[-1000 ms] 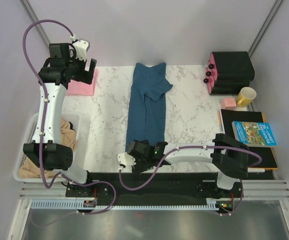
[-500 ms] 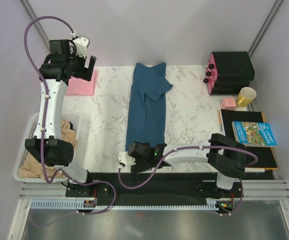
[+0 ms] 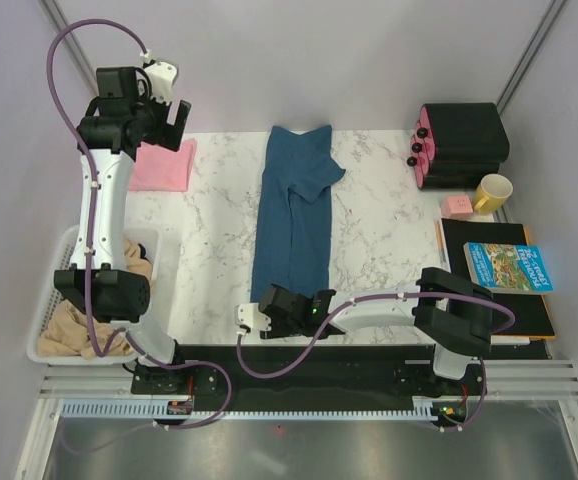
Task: Fold and stack the t-shirts
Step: Fold the tshirt
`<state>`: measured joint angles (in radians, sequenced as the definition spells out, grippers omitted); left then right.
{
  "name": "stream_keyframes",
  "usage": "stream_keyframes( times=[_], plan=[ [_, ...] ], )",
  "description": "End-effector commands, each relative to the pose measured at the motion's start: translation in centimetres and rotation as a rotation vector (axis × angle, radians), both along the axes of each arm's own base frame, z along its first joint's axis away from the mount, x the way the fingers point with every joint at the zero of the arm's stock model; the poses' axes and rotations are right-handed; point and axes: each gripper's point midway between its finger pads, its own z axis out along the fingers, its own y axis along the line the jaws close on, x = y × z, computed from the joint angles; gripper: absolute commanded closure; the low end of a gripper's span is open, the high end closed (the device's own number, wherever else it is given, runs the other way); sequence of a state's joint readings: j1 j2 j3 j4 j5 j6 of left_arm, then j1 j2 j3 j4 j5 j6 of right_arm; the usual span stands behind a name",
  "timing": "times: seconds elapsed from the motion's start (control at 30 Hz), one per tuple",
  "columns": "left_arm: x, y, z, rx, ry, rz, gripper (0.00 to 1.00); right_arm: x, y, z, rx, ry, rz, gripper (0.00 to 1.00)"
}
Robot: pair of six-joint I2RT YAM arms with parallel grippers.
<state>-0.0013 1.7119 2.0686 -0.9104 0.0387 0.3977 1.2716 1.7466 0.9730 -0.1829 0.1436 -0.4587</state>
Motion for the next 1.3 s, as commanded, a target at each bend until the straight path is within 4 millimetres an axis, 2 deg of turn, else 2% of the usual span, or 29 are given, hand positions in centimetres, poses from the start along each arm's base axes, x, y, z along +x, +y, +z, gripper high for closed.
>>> stream_keyframes(
  times=[0.0,0.03,0.07,0.17,0.23,0.37,0.53,0.67,0.8,0.83,0.87,0.9,0.93,1.1,1.13,1.27],
  plan=[
    [0.4,0.9,2.1,0.078,-0.047,-0.003,0.0,-1.8,-2.7,-2.8,-0.084,0.093,0.001,0.63],
    [0.5,0.9,2.2,0.08,-0.051,-0.006,0.0,-2.1,-2.9,-3.1,-0.091,0.107,0.007,0.69],
    [0.6,0.9,2.4,0.088,-0.055,-0.01,0.0,-2.3,-3.0,-3.2,-0.099,0.119,0.013,0.8],
    [0.9,1.5,2.7,0.113,-0.062,0.013,0.0,-3.2,-3.2,-3.5,-0.108,0.163,0.034,0.94],
    [1.1,1.6,2.8,0.117,-0.066,0.013,0.0,-3.3,-2.7,-2.9,-0.1,0.173,0.041,1.0],
    [1.2,1.6,2.5,0.119,-0.059,0.011,0.0,-4.0,-2.6,-1.2,-0.118,0.227,0.091,1.0],
    [1.5,1.5,2.4,0.119,-0.059,0.01,0.0,-3.4,-2.1,4.0,-0.097,0.225,0.154,1.0],
    [1.5,1.3,2.2,0.1,-0.056,0.004,0.0,-2.2,-1.9,7.1,-0.107,0.177,0.205,1.0],
    [1.4,1.0,1.9,0.084,-0.053,0.001,0.0,0.3,-2.0,9.6,-0.118,0.041,0.24,1.0],
    [1.5,1.0,1.9,0.08,-0.058,0.004,0.0,1.6,-2.2,10.2,-0.139,-0.018,0.248,1.0],
    [1.4,2.3,1.3,0.078,-0.045,0.032,0.0,2.3,-2.4,10.5,-0.148,-0.042,0.247,1.0],
    [1.3,2.4,1.2,0.076,-0.044,0.036,0.0,2.9,-2.4,10.7,-0.153,-0.059,0.242,1.0],
    [1.3,2.5,1.0,0.073,-0.041,0.04,0.0,4.5,-2.7,11.3,-0.159,-0.089,0.229,1.0],
    [1.4,2.3,-0.3,0.039,-0.022,0.027,0.0,9.3,-3.7,11.2,-0.221,-0.16,0.202,1.0],
    [1.4,2.4,-0.5,0.036,-0.019,0.03,0.0,10.7,-3.8,11.6,-0.212,-0.187,0.181,1.0],
    [1.8,2.3,-1.2,0.025,-0.005,0.024,0.0,14.0,-3.5,12.1,-0.243,-0.269,0.201,1.0]
  ],
)
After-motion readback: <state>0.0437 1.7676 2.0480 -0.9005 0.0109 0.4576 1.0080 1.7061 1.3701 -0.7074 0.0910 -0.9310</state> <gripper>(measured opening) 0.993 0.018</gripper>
